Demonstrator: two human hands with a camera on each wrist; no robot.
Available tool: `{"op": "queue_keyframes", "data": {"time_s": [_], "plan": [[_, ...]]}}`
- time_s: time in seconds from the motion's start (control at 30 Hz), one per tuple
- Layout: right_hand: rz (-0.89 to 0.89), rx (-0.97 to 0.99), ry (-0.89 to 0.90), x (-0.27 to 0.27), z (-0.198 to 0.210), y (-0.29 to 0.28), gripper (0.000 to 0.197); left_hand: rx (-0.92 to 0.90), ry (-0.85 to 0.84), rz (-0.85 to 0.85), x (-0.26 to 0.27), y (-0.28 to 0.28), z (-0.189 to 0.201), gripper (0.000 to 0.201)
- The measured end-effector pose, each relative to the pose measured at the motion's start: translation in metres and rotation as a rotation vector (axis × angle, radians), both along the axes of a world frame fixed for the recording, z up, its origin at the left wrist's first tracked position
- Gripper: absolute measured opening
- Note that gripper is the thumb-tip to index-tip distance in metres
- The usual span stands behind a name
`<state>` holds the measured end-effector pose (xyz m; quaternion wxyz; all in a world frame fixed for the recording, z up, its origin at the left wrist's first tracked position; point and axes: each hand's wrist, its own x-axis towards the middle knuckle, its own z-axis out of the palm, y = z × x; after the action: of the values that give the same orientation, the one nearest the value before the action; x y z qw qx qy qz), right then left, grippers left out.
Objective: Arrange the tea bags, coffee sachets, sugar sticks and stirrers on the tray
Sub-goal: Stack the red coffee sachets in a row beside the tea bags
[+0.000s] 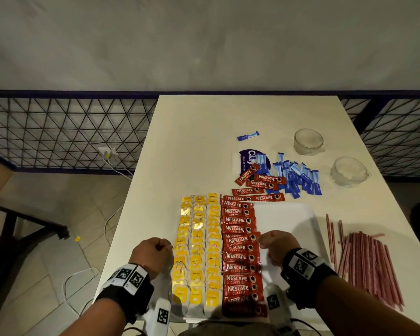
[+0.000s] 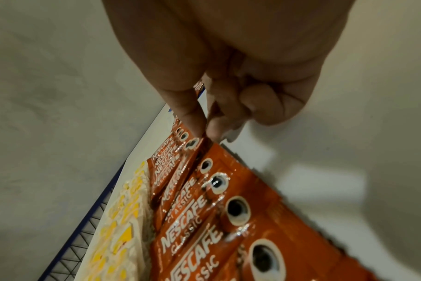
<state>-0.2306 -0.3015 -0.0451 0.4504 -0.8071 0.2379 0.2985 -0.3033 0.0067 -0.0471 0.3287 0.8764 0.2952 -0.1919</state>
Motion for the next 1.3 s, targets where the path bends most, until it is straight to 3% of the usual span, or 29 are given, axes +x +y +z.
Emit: {"op": "queue_keyframes", "data": {"time_s": [0.2, 0.77, 1.0, 1.3], "plan": [[0.016, -0.017, 0.027, 0.001, 0.002, 0.004, 0.013, -0.017, 0.001, -0.001, 0.000, 0.000, 0.003, 0.023], [-0.184, 0.159, 0.215, -0.002, 0.008, 0.001, 0.018, 0.005, -0.022, -0.019, 0.000, -0.002, 0.008, 0.016], [-0.109, 0.036, 0.279, -0.001, 0.009, 0.008, 0.021, 0.006, -0.031, -0.015, 0.000, -0.002, 0.007, 0.012], [-0.024, 0.102, 0.231, -0.002, 0.014, 0.003, 0.020, 0.025, -0.029, -0.020, -0.002, 0.001, 0.005, 0.011]]}}
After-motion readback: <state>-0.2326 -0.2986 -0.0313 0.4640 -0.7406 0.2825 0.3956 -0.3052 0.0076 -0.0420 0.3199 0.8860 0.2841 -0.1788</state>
